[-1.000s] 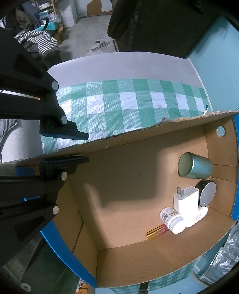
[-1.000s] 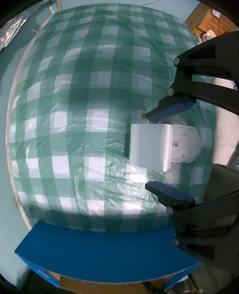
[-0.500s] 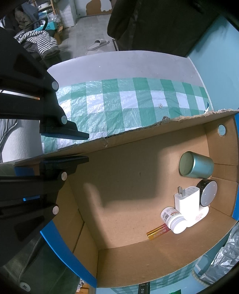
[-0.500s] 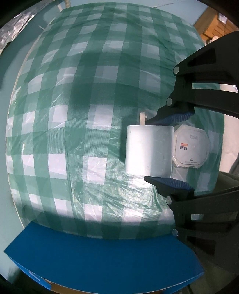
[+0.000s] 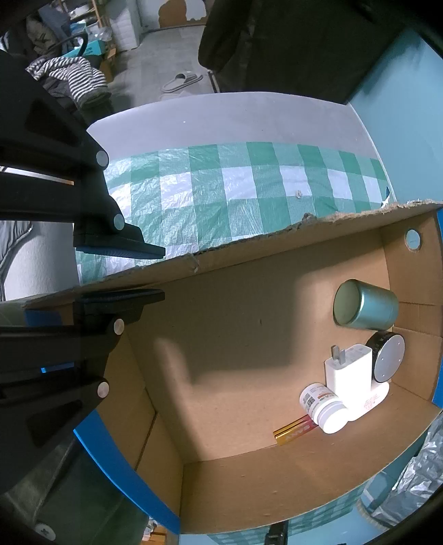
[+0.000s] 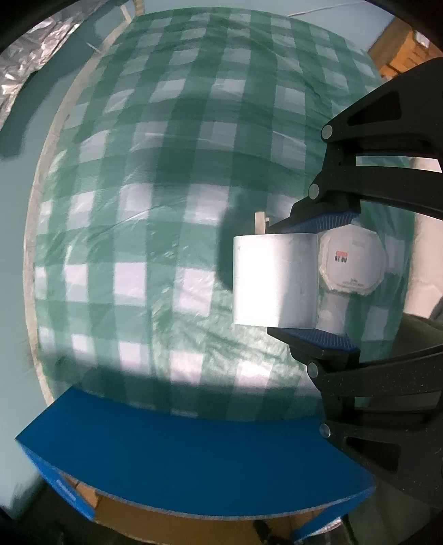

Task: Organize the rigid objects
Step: 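Grasp the white charger block with the right tool, then carry the charger block into the box and open the right tool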

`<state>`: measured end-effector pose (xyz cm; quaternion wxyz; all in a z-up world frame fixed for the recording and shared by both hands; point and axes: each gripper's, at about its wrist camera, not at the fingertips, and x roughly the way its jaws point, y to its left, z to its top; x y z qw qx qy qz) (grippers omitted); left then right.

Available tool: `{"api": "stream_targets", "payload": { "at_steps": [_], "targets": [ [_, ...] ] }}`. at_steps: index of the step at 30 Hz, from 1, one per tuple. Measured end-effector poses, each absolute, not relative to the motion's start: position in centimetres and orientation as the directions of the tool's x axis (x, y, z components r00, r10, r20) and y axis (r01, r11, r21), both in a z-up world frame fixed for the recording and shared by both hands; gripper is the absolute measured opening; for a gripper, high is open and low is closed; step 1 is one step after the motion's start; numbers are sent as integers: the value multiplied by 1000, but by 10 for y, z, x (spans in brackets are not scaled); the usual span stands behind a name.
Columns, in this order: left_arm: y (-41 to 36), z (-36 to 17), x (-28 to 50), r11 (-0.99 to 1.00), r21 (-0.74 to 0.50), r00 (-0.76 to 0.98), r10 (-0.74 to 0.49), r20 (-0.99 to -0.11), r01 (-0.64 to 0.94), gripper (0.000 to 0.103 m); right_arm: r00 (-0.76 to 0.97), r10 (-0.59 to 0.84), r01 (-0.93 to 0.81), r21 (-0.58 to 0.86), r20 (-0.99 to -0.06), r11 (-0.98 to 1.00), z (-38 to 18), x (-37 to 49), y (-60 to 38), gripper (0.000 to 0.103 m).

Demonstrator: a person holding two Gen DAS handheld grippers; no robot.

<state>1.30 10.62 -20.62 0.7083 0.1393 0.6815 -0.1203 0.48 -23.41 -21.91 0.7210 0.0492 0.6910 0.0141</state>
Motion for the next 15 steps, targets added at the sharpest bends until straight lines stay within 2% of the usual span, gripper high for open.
{"api": "stream_targets", "payload": {
  "at_steps": [15],
  "targets": [
    [106,-206,13,931,33,47,17,-999,363,18,115,117,-32,114,-986,993,-172,23,-209,49]
  ]
}}
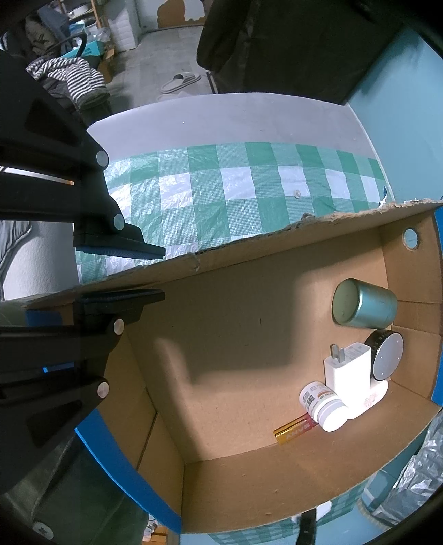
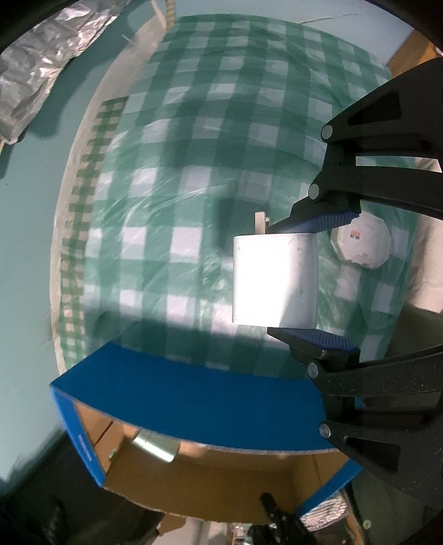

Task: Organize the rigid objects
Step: 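Carry the charger block into the box and open the right tool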

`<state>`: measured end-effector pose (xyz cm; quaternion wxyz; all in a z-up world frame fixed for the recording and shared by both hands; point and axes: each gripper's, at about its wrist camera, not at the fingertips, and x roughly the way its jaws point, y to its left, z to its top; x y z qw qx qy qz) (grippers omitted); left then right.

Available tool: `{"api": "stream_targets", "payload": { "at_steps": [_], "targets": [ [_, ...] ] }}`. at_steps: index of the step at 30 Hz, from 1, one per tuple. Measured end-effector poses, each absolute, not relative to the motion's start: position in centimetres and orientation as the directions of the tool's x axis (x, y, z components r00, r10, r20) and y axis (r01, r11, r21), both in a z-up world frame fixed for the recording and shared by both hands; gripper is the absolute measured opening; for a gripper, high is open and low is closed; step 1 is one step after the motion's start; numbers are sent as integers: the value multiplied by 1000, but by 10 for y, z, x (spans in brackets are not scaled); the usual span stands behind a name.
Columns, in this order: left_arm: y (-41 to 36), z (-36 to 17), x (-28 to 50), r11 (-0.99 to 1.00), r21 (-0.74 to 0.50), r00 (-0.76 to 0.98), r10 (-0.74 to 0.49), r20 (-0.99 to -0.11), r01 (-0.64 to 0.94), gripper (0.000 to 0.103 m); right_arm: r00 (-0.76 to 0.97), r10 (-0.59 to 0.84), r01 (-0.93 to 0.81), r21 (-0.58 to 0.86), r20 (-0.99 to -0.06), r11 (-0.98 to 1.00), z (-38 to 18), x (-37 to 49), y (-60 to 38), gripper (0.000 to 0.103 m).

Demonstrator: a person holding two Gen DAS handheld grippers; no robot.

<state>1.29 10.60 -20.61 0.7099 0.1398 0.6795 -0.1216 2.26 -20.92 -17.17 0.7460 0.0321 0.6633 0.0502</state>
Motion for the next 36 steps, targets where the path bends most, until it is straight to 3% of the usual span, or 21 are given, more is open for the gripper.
{"api": "stream_targets", "payload": {
  "at_steps": [22,36],
  "targets": [
    [112,-203,14,934,26,56,7,-998,357,18,201,212,-264,155,-956,952,-129,91,-122,49],
    [114,-202,12,935,26,64,4,-998,355,18,158,192,-399,116,-969,910,-154,118,-65,49]
  ]
}}
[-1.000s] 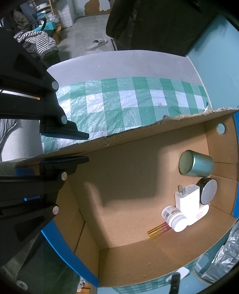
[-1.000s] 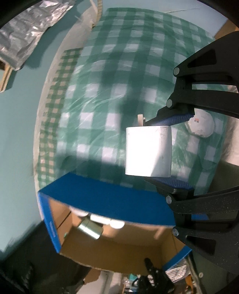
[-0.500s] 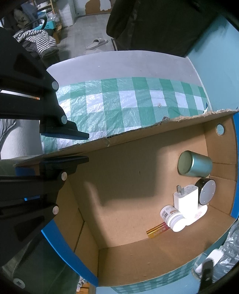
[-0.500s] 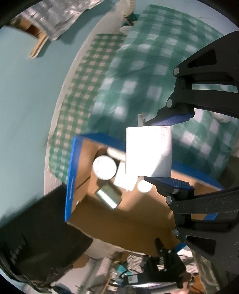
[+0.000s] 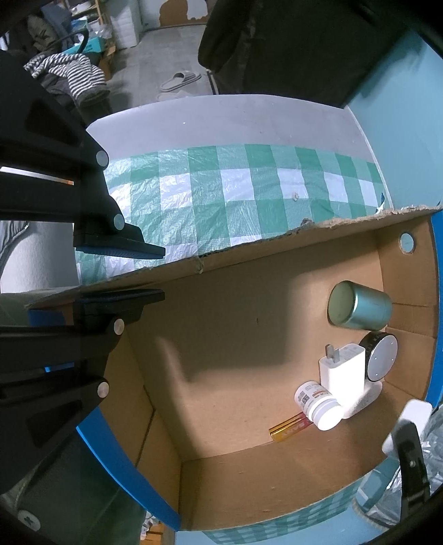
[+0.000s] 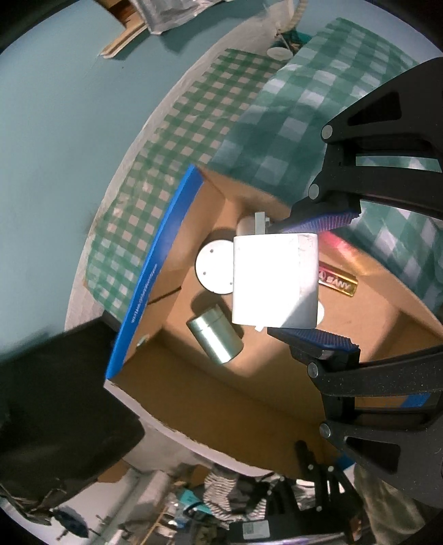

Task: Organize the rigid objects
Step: 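Carry the charger block into the box and open the right tool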

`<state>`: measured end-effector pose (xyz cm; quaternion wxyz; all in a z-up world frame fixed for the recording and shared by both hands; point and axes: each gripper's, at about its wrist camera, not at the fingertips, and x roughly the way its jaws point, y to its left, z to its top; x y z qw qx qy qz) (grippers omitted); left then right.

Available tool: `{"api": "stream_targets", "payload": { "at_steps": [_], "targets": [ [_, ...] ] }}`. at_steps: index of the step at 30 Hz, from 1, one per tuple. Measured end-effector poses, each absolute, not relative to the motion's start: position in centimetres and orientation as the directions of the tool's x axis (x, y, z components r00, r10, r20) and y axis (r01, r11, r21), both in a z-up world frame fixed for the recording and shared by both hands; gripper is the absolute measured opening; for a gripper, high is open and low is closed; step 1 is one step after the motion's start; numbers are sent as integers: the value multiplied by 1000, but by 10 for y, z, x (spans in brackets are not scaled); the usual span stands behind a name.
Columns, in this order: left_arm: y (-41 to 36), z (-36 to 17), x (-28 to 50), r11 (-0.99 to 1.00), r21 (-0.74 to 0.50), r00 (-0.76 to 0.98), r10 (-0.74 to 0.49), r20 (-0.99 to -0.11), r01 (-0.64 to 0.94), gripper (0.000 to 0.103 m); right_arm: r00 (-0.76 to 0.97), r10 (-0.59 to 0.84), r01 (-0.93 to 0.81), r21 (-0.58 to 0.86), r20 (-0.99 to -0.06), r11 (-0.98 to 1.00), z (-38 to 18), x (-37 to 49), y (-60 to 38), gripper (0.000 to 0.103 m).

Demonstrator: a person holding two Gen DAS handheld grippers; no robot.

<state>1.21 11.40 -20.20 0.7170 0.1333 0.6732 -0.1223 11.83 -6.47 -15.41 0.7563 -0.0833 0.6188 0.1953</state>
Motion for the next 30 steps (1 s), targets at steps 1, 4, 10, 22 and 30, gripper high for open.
{"api": "stream_targets", "payload": {
  "at_steps": [1,4,10,22,30],
  "targets": [
    [114,-202,11,935,26,64,3,-998,355,18,154,190,-402,114,-970,909,-156,119,-63,49],
    [114,-202,11,934,27,65,4,-998,356,18,141,182,-409,111,-973,906,-161,120,-59,49],
    [114,-203,9,933,28,67,5,-998,358,18,121,172,-415,107,-978,904,-173,123,-50,49],
    [113,-202,9,930,27,65,3,-998,367,18,140,163,-401,95,-977,911,-164,126,-46,51],
    [110,-201,9,923,28,63,4,-998,385,18,185,154,-371,76,-971,926,-144,125,-54,65]
  ]
}}
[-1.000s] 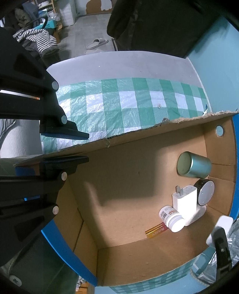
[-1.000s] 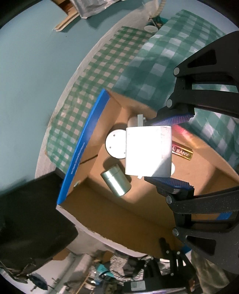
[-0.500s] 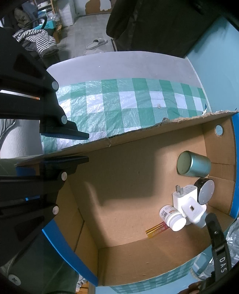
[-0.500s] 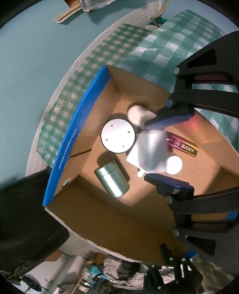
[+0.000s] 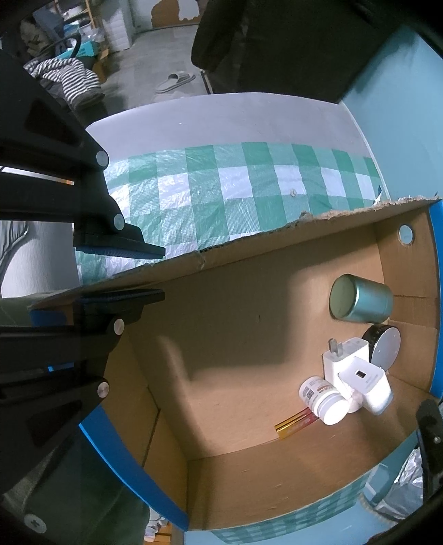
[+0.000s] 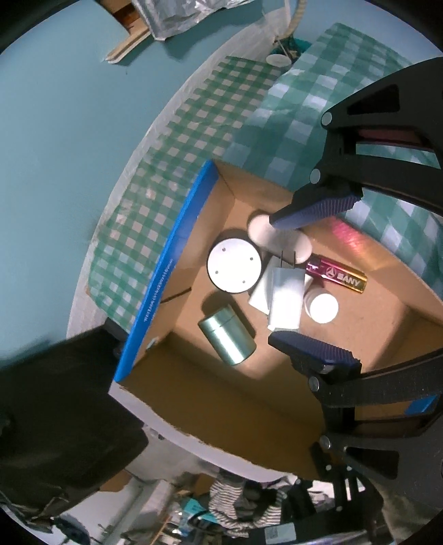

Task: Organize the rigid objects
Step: 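Carry the charger block into the box and open the right tool, then move the right tool back to the octagonal white case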

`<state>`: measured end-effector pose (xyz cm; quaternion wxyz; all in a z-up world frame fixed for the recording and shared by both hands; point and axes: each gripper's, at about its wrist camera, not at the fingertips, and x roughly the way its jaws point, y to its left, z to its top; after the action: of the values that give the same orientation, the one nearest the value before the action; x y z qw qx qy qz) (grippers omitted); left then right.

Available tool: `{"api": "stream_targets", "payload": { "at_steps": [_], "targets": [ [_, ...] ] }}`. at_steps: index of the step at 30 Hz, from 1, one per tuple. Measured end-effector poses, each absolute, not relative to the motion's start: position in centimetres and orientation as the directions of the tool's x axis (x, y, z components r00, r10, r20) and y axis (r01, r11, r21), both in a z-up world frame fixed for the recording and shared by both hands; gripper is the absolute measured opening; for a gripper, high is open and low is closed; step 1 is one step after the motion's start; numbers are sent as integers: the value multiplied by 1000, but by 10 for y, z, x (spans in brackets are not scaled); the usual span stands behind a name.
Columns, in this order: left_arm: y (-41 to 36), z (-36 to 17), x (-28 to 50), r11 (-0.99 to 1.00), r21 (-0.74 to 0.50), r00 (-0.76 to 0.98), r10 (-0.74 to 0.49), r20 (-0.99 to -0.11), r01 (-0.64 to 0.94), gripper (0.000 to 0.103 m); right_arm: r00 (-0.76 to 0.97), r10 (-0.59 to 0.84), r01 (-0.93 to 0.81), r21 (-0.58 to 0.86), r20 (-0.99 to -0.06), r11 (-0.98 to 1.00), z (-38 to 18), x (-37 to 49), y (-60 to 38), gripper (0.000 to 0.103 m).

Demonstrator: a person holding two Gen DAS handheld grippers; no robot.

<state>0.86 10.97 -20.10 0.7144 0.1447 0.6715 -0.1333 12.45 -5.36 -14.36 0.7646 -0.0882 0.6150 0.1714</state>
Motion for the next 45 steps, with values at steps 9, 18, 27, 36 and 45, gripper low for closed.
{"api": "stream_targets", "payload": {
  "at_steps": [9,18,27,36,45],
  "targets": [
    [108,-201,8,922,25,64,0,-998,387,18,226,149,-306,75,-963,949,-122,115,-78,67],
    [106,-200,6,920,25,67,-2,-998,392,18,220,129,-222,79,-967,972,-123,99,-115,67],
    [107,-200,6,920,24,67,-2,-998,392,18,201,110,-116,88,-973,989,-128,78,-152,68],
    [106,-200,7,920,23,66,-3,-998,391,18,192,94,13,98,-977,995,-135,48,-190,70],
    [106,-201,7,916,20,59,-4,-998,401,18,116,60,156,78,-991,985,-172,-4,-235,70]
  ]
}}
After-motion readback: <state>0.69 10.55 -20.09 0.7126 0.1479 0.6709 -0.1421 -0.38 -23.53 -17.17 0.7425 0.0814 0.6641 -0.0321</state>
